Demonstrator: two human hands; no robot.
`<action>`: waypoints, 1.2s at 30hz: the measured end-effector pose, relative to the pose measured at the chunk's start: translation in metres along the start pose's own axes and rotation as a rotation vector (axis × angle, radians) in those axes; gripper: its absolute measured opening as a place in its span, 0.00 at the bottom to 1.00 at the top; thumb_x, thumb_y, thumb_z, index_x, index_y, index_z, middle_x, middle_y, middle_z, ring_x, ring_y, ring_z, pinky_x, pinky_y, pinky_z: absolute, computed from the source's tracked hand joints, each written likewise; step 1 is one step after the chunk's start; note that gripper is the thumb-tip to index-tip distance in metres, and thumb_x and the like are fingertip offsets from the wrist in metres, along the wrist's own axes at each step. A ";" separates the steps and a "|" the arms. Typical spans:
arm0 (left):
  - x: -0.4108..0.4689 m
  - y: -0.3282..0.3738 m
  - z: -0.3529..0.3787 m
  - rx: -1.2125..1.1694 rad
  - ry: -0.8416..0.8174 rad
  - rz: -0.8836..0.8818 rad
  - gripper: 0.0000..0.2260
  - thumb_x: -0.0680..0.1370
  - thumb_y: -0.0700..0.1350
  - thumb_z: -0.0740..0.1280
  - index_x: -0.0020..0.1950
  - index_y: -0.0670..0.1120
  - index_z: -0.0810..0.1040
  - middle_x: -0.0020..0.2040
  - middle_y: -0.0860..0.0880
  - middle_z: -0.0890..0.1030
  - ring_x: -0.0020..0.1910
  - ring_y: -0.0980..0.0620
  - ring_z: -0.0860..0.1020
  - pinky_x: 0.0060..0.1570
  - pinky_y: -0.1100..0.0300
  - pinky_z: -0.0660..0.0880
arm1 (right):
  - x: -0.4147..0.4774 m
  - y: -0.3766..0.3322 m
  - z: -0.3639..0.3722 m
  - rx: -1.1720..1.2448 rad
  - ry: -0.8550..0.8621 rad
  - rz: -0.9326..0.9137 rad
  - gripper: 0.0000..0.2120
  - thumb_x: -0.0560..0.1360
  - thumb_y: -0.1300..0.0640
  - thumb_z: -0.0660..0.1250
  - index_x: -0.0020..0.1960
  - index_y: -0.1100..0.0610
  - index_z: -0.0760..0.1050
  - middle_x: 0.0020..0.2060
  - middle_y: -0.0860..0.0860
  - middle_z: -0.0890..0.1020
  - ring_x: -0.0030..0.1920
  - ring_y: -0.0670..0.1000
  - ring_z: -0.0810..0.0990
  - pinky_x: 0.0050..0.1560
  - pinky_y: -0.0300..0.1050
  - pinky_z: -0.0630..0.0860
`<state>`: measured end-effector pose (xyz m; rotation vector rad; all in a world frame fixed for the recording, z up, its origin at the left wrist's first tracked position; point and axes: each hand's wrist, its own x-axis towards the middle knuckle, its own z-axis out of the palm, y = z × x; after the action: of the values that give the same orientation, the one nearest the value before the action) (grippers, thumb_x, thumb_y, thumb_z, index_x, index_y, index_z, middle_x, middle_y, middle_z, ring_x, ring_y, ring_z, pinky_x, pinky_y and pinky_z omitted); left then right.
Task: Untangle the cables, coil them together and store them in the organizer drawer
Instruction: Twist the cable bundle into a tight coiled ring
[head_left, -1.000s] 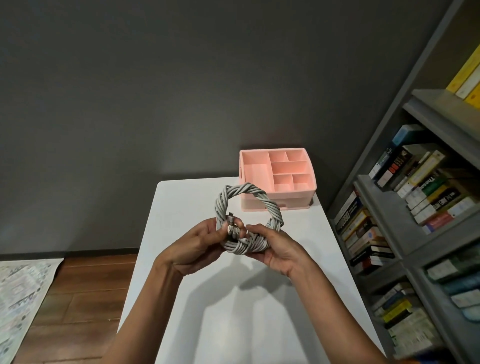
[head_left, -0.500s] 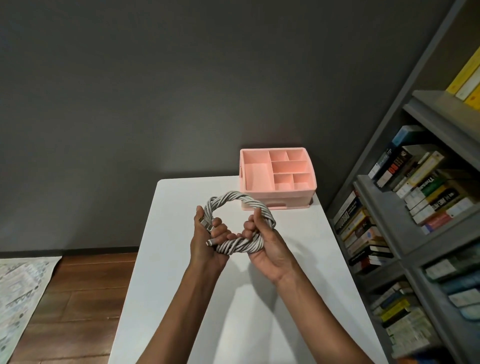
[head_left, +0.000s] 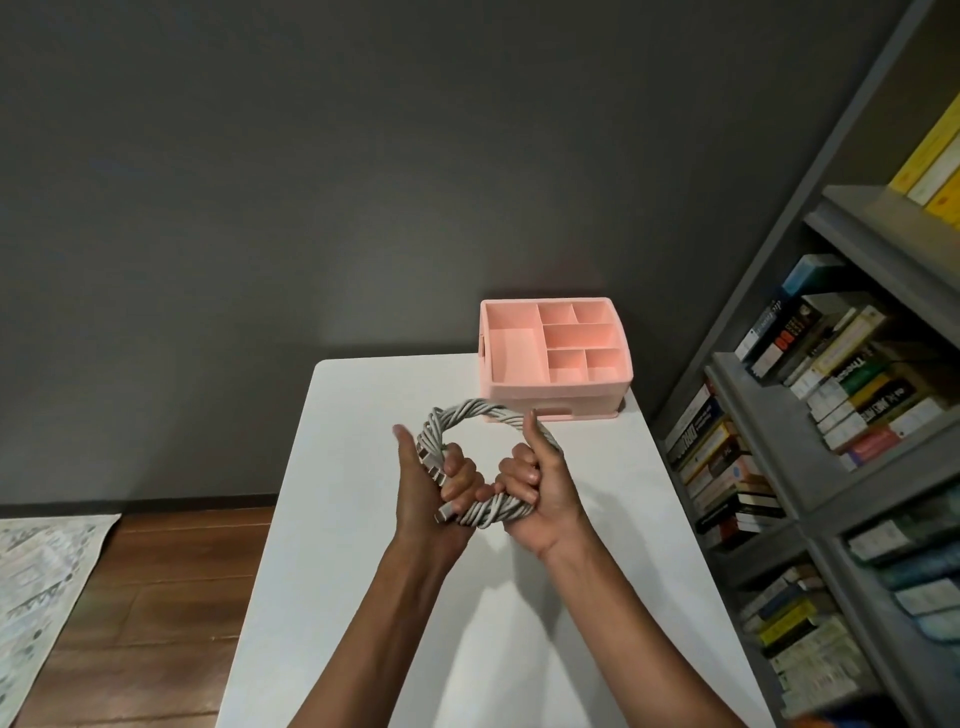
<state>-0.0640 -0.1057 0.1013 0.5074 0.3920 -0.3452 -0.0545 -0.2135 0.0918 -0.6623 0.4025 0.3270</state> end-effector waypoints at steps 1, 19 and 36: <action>0.001 -0.002 -0.002 0.037 -0.003 0.014 0.35 0.75 0.71 0.49 0.21 0.45 0.62 0.16 0.50 0.57 0.13 0.54 0.57 0.21 0.66 0.66 | 0.003 0.000 -0.002 0.005 0.071 0.043 0.25 0.70 0.41 0.67 0.24 0.51 0.60 0.17 0.45 0.59 0.15 0.42 0.57 0.31 0.39 0.58; -0.004 0.002 -0.011 0.270 -0.115 0.040 0.32 0.78 0.65 0.53 0.20 0.45 0.61 0.15 0.49 0.57 0.13 0.53 0.57 0.23 0.62 0.64 | 0.009 -0.014 -0.007 -0.061 0.057 0.352 0.29 0.71 0.37 0.66 0.23 0.53 0.59 0.18 0.47 0.62 0.20 0.45 0.65 0.34 0.36 0.58; -0.002 0.009 -0.009 0.095 0.037 0.175 0.32 0.78 0.64 0.55 0.21 0.44 0.63 0.16 0.49 0.58 0.13 0.54 0.57 0.20 0.66 0.65 | -0.008 0.008 0.006 -0.377 0.071 -0.063 0.17 0.75 0.44 0.63 0.46 0.59 0.75 0.30 0.51 0.77 0.31 0.49 0.80 0.37 0.41 0.75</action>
<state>-0.0645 -0.0928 0.0984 0.6371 0.3647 -0.1860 -0.0637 -0.2051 0.0955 -1.0557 0.3897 0.3228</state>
